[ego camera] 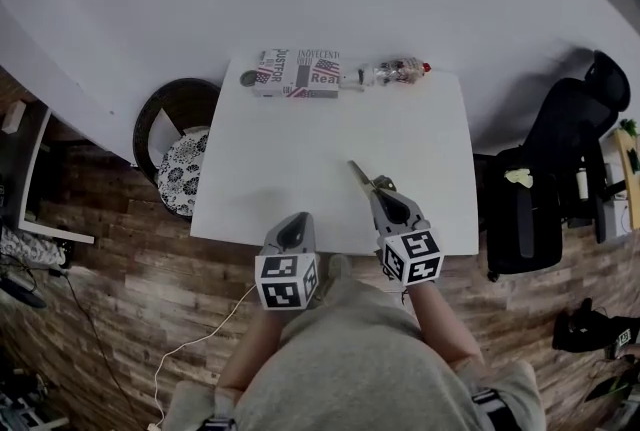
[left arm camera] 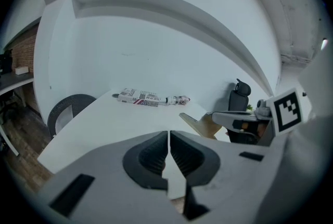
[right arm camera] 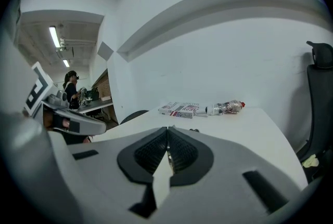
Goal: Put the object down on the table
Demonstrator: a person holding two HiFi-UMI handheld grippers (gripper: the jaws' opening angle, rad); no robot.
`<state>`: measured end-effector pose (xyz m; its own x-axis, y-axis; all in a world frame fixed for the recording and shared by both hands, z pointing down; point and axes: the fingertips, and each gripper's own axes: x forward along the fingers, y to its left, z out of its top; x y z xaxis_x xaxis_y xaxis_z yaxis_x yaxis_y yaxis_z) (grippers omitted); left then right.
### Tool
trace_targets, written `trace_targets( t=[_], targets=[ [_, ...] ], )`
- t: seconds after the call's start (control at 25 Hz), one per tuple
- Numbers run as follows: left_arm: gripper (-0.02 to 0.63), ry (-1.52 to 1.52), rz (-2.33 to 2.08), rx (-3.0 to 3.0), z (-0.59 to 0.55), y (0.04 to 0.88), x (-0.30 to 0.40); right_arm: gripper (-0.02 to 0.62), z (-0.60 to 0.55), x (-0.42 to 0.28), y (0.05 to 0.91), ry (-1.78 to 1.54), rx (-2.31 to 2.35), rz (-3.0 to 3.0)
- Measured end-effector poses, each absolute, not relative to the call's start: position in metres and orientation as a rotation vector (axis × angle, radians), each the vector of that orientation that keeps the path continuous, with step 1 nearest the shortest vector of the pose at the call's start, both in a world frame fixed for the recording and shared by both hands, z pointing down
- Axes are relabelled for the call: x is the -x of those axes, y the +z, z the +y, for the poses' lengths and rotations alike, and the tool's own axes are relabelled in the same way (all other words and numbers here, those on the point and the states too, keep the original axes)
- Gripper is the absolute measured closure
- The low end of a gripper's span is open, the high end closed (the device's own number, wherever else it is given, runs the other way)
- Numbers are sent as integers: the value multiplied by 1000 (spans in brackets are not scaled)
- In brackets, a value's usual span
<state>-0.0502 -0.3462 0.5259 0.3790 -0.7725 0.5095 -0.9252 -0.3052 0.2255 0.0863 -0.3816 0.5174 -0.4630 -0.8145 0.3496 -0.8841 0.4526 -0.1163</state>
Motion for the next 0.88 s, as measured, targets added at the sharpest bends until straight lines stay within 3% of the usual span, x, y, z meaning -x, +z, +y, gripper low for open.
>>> trace_targets(
  t=[0.88],
  targets=[
    [591,484,-1485,-2108,-398,541,49,586,-453,-88,594,518,-1356,-2355]
  ],
)
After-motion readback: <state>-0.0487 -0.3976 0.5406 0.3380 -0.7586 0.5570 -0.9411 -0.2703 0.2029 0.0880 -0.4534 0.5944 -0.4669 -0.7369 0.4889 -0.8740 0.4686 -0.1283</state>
